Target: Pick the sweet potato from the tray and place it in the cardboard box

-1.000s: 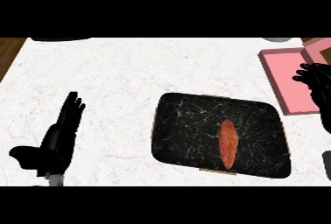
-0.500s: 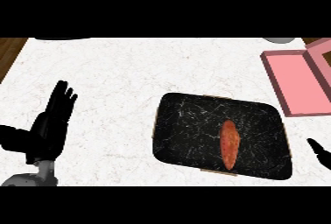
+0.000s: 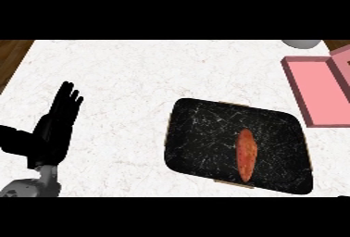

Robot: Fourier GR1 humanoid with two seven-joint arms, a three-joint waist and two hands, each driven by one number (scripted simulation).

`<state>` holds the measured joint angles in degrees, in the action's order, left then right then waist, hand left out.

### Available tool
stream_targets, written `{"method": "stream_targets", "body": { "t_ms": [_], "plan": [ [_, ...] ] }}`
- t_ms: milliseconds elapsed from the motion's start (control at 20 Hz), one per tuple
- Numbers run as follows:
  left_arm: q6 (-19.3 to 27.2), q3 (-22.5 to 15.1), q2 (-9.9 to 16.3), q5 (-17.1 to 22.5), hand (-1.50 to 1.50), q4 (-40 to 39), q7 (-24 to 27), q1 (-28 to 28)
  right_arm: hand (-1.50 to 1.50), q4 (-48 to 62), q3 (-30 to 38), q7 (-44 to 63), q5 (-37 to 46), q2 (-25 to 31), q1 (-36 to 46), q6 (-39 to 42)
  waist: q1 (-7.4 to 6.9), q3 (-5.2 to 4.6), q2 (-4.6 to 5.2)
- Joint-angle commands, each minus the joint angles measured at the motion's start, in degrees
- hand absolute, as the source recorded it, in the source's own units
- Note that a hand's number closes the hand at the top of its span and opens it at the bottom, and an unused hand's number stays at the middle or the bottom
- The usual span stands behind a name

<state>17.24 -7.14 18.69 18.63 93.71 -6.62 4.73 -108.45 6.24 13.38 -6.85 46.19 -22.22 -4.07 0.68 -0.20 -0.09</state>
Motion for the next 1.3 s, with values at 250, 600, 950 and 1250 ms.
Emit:
{"method": "stream_targets", "body": {
  "t_ms": [250, 600, 950, 1250],
  "plan": [
    [-0.8, 1.3, -1.1, -1.2, 0.0, -3.3, -1.4, 4.2, -1.5, -17.3, 1.1, 24.4, -9.8, 2.7, 5.4, 5.9, -0.24, 0.13, 0.11],
    [-1.5, 1.6, -3.3, -3.4, 0.0, 1.3, -1.1, -1.0, -1.5, -17.9, 0.1, 33.7, -8.7, -1.8, 13.1, 9.7, -0.63, 0.18, 0.03],
    [-4.0, 4.5, -2.7, -2.5, 0.0, 2.2, -5.2, 1.0, -1.5, -11.5, -8.4, 40.7, 1.1, -8.7, 21.7, 8.8, -0.89, 0.19, 0.09],
    [-5.3, 6.0, -4.4, -4.2, 0.0, -0.3, -4.1, 2.7, -1.5, -11.0, -14.6, 42.1, 9.4, -17.0, 23.2, 8.4, -0.72, 0.19, 0.1]
  ]
}}
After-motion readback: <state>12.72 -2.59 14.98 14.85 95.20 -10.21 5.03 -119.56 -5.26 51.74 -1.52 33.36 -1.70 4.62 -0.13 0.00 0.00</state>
